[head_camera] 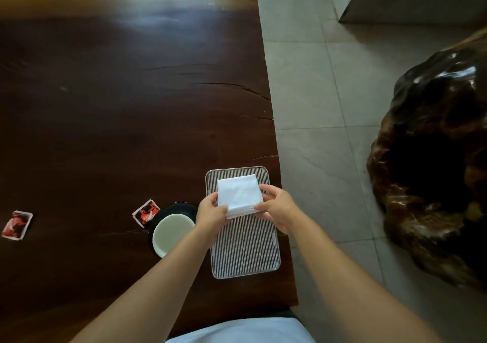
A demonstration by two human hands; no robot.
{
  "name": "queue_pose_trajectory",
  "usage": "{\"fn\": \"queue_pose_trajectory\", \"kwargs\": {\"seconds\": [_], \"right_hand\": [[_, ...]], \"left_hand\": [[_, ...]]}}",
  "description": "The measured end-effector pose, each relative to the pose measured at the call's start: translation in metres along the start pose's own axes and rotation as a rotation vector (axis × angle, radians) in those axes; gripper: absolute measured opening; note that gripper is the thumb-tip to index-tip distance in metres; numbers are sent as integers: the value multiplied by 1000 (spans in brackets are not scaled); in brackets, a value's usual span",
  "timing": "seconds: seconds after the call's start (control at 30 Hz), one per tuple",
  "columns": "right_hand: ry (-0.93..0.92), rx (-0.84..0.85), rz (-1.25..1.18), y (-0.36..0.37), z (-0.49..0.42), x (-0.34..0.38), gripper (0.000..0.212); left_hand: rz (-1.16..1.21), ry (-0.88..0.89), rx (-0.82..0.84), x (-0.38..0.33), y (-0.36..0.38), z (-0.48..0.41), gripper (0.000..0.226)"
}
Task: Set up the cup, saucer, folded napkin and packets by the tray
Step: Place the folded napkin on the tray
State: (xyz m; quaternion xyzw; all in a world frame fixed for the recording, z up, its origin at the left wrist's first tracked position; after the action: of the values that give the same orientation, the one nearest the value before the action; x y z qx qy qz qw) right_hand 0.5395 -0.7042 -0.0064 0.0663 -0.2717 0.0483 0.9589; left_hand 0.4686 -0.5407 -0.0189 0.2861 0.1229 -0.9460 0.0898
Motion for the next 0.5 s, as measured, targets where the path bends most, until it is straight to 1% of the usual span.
{"fn": "queue_pose_trajectory", "kwargs": {"seconds": [0.13, 0.3, 0.4, 0.5], "right_hand": [[-22, -23, 27, -2, -10, 0, 61], [-92, -36, 113, -5, -20, 1, 60], [-165, -40, 275, -3, -26, 2, 57], [-245, -87, 469, 0, -31, 5, 55]], "left_hand": [[-45, 34, 10, -1, 1, -11, 55], [-179, 140, 4, -6, -2, -18, 70], [-285, 207, -19, -13, -1, -16, 75], [-420, 258, -101, -23, -2, -12, 71]]}}
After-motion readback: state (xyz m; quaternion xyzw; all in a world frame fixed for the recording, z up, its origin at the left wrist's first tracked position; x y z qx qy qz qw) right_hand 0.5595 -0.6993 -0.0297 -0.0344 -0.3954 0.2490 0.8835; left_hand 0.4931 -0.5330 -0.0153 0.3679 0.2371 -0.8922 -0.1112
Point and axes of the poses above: each hand's wrist, its own z-axis away from the middle knuckle, its own y-axis out of the palm, x = y × z, the point moved 8 cm from there along -z, towards the middle knuckle, and after that the axes turned 13 degrees about -z, right-handed, at the moved point
